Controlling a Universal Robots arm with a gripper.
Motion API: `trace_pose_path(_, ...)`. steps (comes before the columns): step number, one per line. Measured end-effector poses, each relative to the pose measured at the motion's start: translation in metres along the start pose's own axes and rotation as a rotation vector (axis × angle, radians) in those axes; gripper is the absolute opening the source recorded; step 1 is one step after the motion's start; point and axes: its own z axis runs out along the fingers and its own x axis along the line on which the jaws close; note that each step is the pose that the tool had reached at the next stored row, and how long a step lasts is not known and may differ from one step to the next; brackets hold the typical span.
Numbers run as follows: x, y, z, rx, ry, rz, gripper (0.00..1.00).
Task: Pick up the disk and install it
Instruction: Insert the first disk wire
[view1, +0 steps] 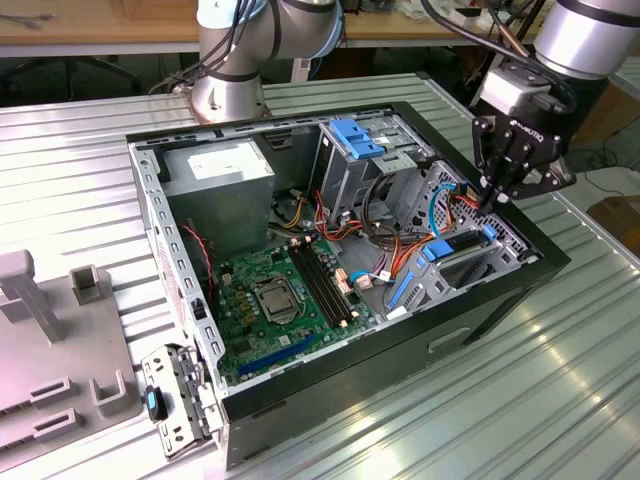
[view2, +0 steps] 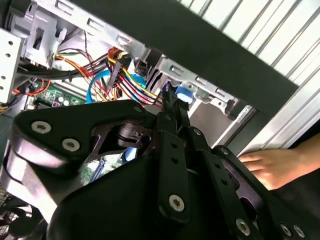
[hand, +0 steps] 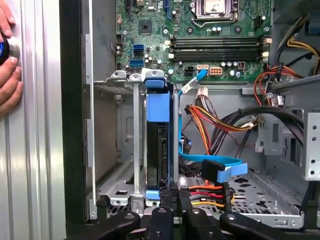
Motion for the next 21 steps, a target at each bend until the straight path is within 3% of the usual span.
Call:
trace_pose_path(2, -0.0001, 0.0062, 0.0007, 0.0004, 0.0000, 0.000, 0.16)
trace_pose_path(6, 0.0002, 0.0075, 0.0051, 0.0006, -0.0029, 0.002, 0.16)
trace_pose_path(7, 0.0021, 0.0077, 0.0067, 0.0006, -0.0105, 0.003, 0.16)
trace_pose_path(11, 0.0068, 0.0084, 0.0096, 0.0006, -0.0274, 0.003, 0.16)
trace_pose_path(16, 0.0072, 0.0105, 0.0119, 0.0013, -0.0291, 0.004, 0.16)
trace_pose_path(21, 0.0121, 0.0140, 0.0143, 0.0025, -0.0304, 0.004, 0.16)
